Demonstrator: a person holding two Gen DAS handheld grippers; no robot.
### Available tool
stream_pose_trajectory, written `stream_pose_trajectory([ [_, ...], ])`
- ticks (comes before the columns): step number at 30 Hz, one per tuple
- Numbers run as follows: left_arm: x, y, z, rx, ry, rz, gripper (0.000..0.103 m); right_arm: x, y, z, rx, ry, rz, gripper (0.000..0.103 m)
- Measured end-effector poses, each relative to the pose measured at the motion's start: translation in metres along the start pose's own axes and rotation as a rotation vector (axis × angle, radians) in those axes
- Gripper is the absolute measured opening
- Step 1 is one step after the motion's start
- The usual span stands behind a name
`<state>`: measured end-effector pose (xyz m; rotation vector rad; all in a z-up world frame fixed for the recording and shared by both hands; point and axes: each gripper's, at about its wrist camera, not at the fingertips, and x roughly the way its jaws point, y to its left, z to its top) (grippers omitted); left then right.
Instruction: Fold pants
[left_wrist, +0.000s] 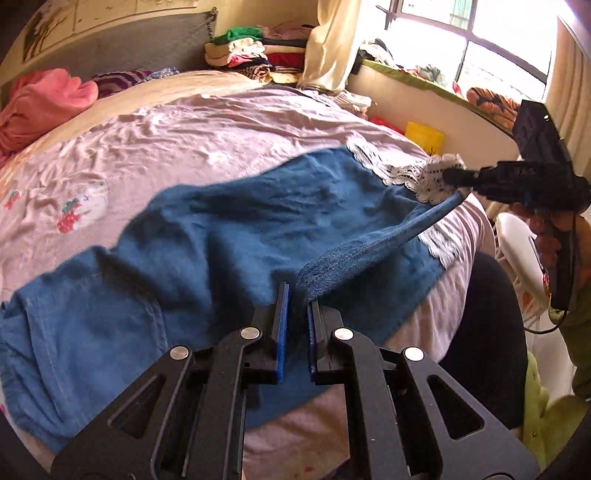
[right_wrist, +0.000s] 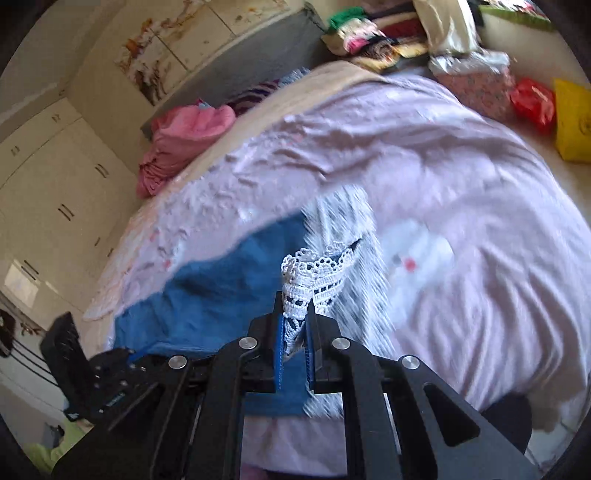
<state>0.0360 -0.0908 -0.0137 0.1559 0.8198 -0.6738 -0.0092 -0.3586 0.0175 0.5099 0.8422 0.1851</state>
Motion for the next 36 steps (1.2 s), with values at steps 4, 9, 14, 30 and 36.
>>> stream_pose_trajectory([
  [4, 0.001, -0.012, -0.009, 0.042, 0.018, 0.015, 0.003, 0.003, -0.016, -0.017, 0.043, 0.024, 0.001, 0.008],
  [9, 0.002, -0.021, -0.015, 0.097, 0.042, 0.056, 0.003, 0.003, -0.025, -0.029, 0.059, 0.036, 0.001, 0.008],
  [14, 0.011, -0.022, -0.021, 0.109, 0.079, 0.082, 0.005, 0.007, -0.032, -0.037, 0.059, 0.061, 0.004, 0.008],
  [30, 0.023, -0.014, -0.030, 0.047, 0.141, 0.025, 0.011, 0.000, -0.038, -0.048, 0.028, 0.089, -0.054, 0.029],
  [36, -0.019, -0.002, -0.029, -0.034, 0.075, -0.014, 0.043, -0.041, -0.033, -0.036, -0.014, -0.031, -0.095, 0.044],
])
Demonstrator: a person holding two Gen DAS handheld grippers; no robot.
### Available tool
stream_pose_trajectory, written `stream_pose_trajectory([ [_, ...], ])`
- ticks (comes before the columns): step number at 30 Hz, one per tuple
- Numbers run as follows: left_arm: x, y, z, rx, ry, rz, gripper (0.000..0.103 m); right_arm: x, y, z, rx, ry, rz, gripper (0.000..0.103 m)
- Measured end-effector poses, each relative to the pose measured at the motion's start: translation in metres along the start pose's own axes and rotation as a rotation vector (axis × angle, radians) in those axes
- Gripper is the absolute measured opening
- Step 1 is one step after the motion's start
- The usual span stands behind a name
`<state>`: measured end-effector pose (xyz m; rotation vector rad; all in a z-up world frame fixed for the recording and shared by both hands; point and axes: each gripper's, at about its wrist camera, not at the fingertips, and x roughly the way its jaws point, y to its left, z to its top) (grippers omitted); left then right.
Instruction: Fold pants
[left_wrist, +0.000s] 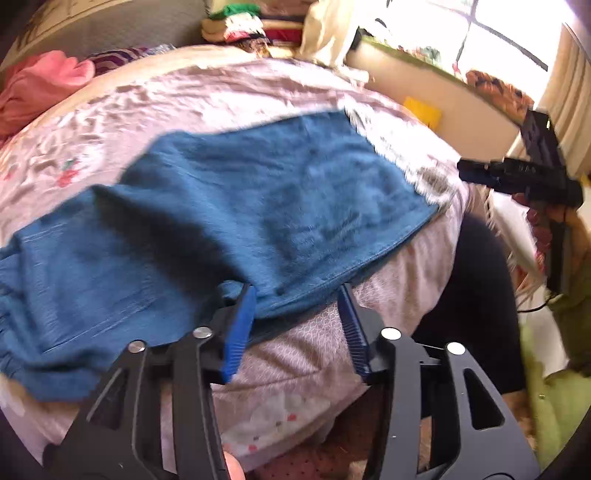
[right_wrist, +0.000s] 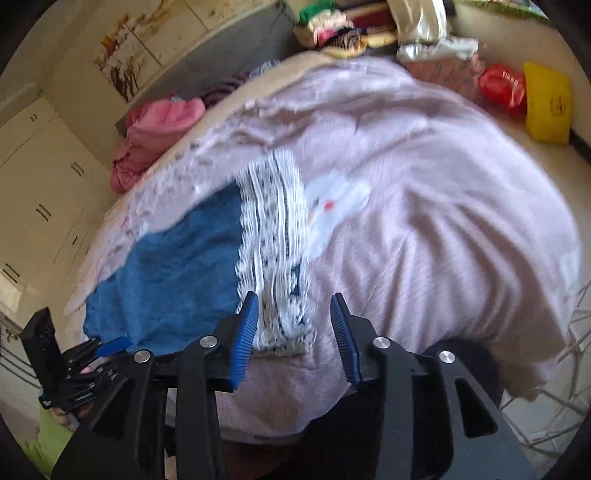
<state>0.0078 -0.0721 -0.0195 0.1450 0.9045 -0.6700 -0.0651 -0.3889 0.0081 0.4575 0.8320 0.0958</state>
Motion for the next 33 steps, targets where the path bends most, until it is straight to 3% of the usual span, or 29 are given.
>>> stream_pose_trajectory([
  [4, -0.044, 0.031, -0.004, -0.098, -0.085, 0.116, 0.053, -0.002, 0.020, 0.002, -0.073, -0.013, 0.016, 0.051],
  [7, -0.071, 0.071, -0.016, -0.253, -0.113, 0.216, 0.056, 0.012, 0.044, 0.002, -0.148, 0.017, 0.036, 0.052],
  [12, -0.091, 0.132, -0.042, -0.487, -0.100, 0.392, 0.059, 0.038, 0.085, -0.004, -0.292, 0.063, 0.051, 0.053],
  [15, -0.089, 0.157, -0.050, -0.600, -0.094, 0.376, 0.060, 0.052, 0.101, -0.007, -0.362, 0.075, 0.021, 0.056],
  [18, -0.071, 0.160, -0.045, -0.607, -0.064, 0.374, 0.060, 0.062, 0.106, -0.010, -0.382, 0.095, 0.008, 0.059],
  [20, -0.062, 0.156, -0.041, -0.593, -0.046, 0.387, 0.050, 0.067, 0.104, -0.013, -0.378, 0.110, 0.003, 0.060],
  [21, -0.057, 0.156, -0.040, -0.584, -0.035, 0.412, 0.037, 0.069, 0.102, -0.014, -0.375, 0.116, -0.001, 0.060],
  [22, -0.053, 0.155, -0.038, -0.584, -0.024, 0.426, 0.036, 0.070, 0.101, -0.016, -0.371, 0.122, -0.010, 0.060],
  [28, -0.083, 0.165, -0.035, -0.574, -0.101, 0.436, 0.034, 0.075, 0.086, -0.021, -0.357, 0.160, -0.032, 0.060],
  [33, -0.061, 0.180, -0.055, -0.588, -0.018, 0.391, 0.039, 0.081, 0.073, -0.030, -0.331, 0.169, -0.021, 0.061],
])
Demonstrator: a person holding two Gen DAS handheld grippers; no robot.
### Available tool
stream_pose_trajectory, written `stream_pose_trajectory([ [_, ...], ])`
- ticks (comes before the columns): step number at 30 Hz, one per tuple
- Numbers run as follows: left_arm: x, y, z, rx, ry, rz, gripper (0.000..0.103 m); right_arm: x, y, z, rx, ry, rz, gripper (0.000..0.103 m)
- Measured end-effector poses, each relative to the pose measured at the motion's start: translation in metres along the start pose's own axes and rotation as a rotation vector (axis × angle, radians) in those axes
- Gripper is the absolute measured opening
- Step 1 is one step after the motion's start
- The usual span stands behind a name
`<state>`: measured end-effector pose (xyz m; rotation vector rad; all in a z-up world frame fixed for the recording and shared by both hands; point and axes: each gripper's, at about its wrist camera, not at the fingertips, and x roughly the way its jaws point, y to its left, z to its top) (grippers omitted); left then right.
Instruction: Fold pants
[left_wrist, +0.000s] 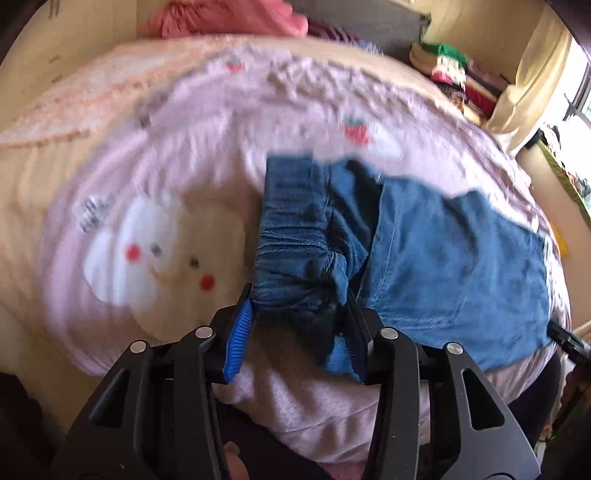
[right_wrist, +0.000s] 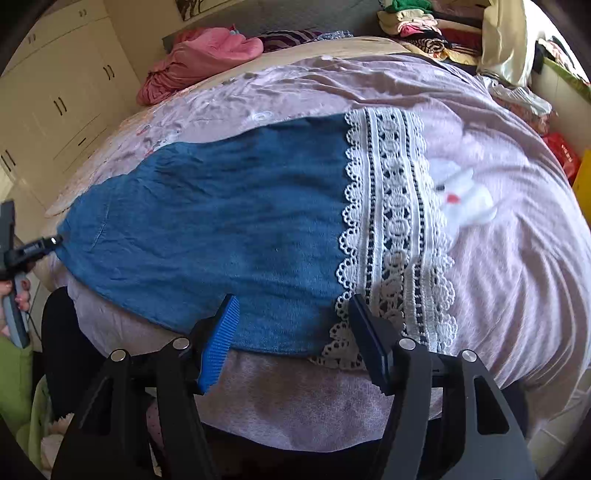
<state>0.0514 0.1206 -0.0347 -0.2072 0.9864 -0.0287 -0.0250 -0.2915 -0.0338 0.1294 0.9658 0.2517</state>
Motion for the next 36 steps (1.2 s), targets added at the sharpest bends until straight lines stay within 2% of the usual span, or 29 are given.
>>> stream_pose_trajectory([
  [2, 0.008, 0.002, -0.006, -0.006, -0.002, -0.004, 0.042, -0.002, -0.001, -0.001, 0.000, 0.003, 0.010, 0.061],
  [5, -0.003, 0.004, -0.006, -0.014, -0.023, -0.011, 0.045, -0.016, -0.004, 0.001, 0.016, -0.019, 0.035, 0.061],
  [8, -0.035, 0.004, -0.002, 0.000, -0.093, 0.028, 0.056, -0.034, -0.006, 0.004, 0.018, -0.076, 0.058, 0.061],
  [10, -0.059, -0.002, 0.002, 0.033, -0.165, 0.080, 0.069, -0.032, -0.008, 0.005, 0.013, -0.067, 0.047, 0.063],
  [11, -0.069, -0.006, 0.004, 0.051, -0.191, 0.092, 0.073, -0.025, -0.010, 0.004, 0.012, -0.044, 0.038, 0.063],
  [14, -0.085, -0.031, 0.012, 0.116, -0.235, 0.060, 0.078, -0.005, -0.014, -0.002, 0.018, 0.021, 0.023, 0.064],
  [16, -0.080, -0.053, 0.017, 0.163, -0.242, 0.014, 0.079, -0.003, -0.011, -0.003, -0.005, 0.018, 0.011, 0.065],
  [19, -0.050, -0.091, 0.024, 0.217, -0.187, -0.075, 0.079, -0.009, -0.009, 0.002, -0.005, 0.022, 0.029, 0.067],
  [22, -0.017, -0.126, 0.023, 0.261, -0.118, -0.154, 0.079, -0.028, -0.006, 0.024, -0.005, -0.046, 0.099, 0.067],
  [24, 0.002, -0.146, 0.017, 0.306, -0.079, -0.191, 0.078, -0.032, 0.000, 0.045, -0.030, -0.072, 0.115, 0.067],
  [25, 0.011, -0.154, 0.014, 0.327, -0.059, -0.197, 0.071, -0.031, 0.005, 0.061, -0.045, -0.078, 0.144, 0.067],
  [27, 0.028, -0.164, 0.005, 0.343, -0.008, -0.195, 0.064, -0.026, 0.015, 0.086, -0.076, -0.076, 0.195, 0.067],
  [30, 0.048, -0.169, -0.014, 0.369, 0.051, -0.164, 0.064, -0.004, 0.040, 0.131, -0.157, -0.049, 0.245, 0.067],
  [34, 0.049, -0.170, -0.032, 0.404, 0.042, -0.138, 0.063, 0.040, 0.080, 0.179, -0.220, 0.042, 0.329, 0.067],
  [36, 0.048, -0.169, -0.034, 0.407, 0.040, -0.139, 0.063, 0.067, 0.096, 0.198, -0.232, 0.093, 0.340, 0.066],
])
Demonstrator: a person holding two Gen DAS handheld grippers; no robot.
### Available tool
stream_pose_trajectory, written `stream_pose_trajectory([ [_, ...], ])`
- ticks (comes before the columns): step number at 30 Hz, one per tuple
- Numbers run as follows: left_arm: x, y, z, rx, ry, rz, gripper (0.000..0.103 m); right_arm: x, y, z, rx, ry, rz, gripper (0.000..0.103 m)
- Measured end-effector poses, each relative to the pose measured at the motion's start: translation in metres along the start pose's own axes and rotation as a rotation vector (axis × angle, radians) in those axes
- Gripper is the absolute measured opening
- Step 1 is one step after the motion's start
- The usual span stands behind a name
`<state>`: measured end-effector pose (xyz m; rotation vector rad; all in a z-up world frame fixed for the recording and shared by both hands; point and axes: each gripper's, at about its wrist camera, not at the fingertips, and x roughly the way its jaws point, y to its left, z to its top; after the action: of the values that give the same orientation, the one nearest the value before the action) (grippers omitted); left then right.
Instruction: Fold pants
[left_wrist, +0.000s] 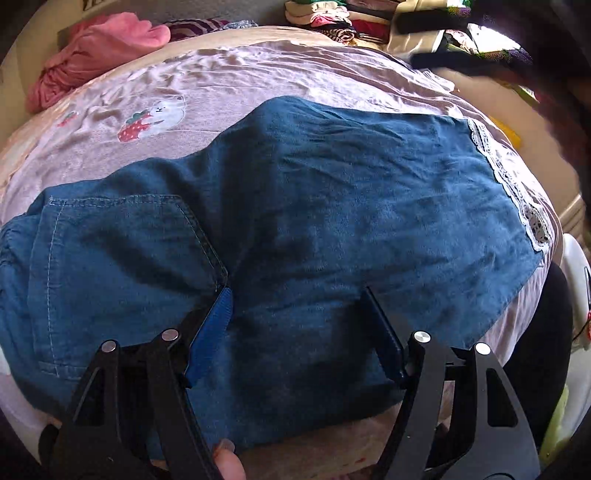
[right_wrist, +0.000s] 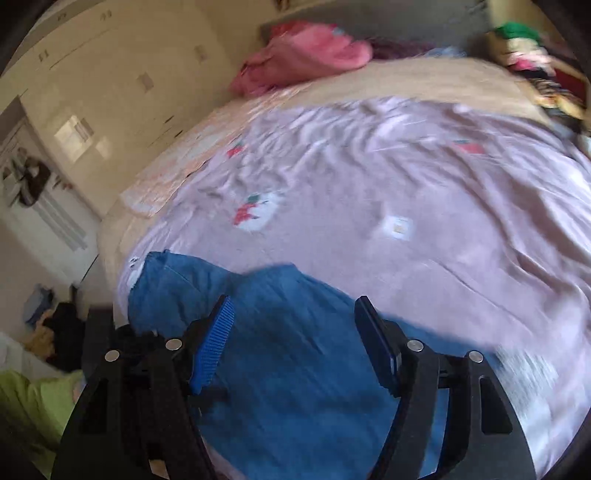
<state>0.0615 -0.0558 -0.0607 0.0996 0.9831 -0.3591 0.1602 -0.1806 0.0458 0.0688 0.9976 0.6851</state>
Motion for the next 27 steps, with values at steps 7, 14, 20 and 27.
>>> stream_pose_trajectory([
  [7, -0.002, 0.007, 0.000, -0.009, -0.011, -0.042, 0.063, 0.085, -0.018, 0.035, 0.108, 0.223, 0.064, 0.064],
  [14, -0.020, 0.010, 0.020, 0.014, -0.065, -0.072, 0.062, 0.093, -0.006, 0.026, 0.094, 0.244, 0.152, 0.008],
  [20, 0.000, 0.017, 0.015, -0.025, -0.005, -0.046, 0.062, 0.073, -0.006, 0.044, 0.075, 0.084, 0.072, 0.000],
  [27, -0.017, 0.020, 0.026, -0.034, -0.003, -0.080, 0.062, 0.063, -0.031, 0.035, 0.120, 0.033, 0.063, 0.004],
])
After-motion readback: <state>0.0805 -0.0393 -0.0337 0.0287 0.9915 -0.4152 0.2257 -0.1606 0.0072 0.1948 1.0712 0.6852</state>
